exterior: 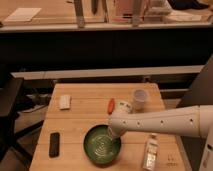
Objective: Pick up the ceramic bowl
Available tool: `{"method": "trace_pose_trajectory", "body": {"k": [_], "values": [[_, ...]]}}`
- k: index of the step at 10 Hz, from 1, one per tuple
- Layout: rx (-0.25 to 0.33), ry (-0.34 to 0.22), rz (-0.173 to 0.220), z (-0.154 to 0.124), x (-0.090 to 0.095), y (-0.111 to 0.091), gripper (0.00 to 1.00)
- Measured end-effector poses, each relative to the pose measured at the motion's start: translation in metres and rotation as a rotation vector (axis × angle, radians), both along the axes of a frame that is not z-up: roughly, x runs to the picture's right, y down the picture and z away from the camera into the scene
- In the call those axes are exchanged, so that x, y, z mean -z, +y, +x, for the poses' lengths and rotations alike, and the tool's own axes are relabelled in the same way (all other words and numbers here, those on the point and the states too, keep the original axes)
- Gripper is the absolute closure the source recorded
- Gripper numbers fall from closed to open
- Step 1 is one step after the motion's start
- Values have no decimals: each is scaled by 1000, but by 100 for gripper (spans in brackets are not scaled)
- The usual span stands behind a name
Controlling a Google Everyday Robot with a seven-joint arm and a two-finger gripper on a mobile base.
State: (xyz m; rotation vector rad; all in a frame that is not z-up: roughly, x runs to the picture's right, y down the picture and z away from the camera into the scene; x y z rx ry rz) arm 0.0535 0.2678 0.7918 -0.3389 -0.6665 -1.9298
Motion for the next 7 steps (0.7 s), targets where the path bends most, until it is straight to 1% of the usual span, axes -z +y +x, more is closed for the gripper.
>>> {"method": "trace_pose_trajectory", "body": {"k": [2, 3, 4, 5, 7], "values": [[-1, 1, -1, 0, 1, -1, 100], [3, -2, -2, 1, 4, -8, 100], [6, 0, 3, 4, 11, -21, 100], [6, -1, 5, 6, 16, -28, 100], [9, -1, 9, 9, 20, -38, 100]]}}
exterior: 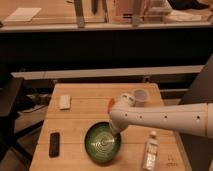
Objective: Pick up the ceramic bowl
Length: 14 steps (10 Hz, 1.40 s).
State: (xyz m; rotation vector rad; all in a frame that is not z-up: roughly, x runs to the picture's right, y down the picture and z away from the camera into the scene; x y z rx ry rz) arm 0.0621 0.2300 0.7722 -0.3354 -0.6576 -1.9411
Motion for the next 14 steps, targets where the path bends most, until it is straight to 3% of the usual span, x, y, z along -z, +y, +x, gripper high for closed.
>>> {"method": "trace_pose_trajectory", "body": {"k": [14], "values": [[22, -25, 25, 15, 10, -48, 100]]}}
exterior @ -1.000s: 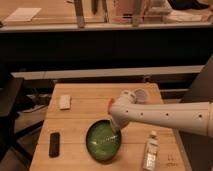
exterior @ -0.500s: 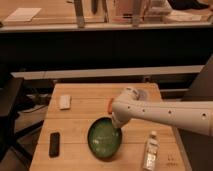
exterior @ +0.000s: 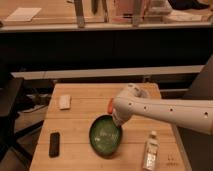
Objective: Pick up the ceramic bowl
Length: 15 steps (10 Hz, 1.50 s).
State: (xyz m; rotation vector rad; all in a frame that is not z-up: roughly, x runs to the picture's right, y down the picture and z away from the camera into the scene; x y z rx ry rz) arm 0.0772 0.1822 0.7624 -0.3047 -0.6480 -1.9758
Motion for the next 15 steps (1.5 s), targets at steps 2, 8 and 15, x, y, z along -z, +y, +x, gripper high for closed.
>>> {"method": "trace_pose_trajectory", "body": {"k": [2, 8, 15], "values": [[1, -3, 2, 1, 0, -2, 100], [8, -6, 12, 6, 1, -14, 100], [12, -7, 19, 10, 1, -23, 100]]}}
